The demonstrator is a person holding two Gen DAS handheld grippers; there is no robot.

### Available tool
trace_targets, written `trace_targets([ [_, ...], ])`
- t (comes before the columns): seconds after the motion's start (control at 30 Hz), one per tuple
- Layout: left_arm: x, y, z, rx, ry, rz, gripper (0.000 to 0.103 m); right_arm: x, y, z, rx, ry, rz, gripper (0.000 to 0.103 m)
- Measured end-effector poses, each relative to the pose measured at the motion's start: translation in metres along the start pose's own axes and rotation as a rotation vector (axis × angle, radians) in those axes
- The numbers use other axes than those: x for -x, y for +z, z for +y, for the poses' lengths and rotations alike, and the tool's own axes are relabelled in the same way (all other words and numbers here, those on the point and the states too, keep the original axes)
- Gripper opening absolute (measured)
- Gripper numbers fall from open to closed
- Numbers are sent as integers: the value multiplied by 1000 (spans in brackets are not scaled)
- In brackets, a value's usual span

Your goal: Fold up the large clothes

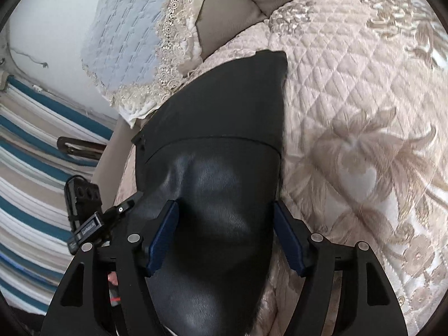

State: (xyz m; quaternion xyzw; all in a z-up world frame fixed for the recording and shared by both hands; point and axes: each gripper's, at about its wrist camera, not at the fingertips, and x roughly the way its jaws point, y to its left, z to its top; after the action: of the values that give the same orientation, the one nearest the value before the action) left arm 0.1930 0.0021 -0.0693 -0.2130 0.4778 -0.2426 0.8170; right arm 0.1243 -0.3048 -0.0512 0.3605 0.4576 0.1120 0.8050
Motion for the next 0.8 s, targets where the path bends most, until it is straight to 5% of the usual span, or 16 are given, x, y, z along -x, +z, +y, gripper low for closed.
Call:
trace_targets([
  [0.23,-15,13,-3,-17,12,21,80,-7,7,2,-5,-14,-8,68],
  [0.43,-11,0,-5,-35,10,23,71,-1,5,7,18,-24,-14,50],
  [0.53,-12,2,-6,-33,22,21,61,-7,9,7,16,-39,-5,44],
  [0.67,-4,5,-14,-70,54,6,34,3,10,21,60,-48,-28,24],
  [0.8,11,3,-31,-132,78,-20,25,16,9,41,101,-45,-44,19],
])
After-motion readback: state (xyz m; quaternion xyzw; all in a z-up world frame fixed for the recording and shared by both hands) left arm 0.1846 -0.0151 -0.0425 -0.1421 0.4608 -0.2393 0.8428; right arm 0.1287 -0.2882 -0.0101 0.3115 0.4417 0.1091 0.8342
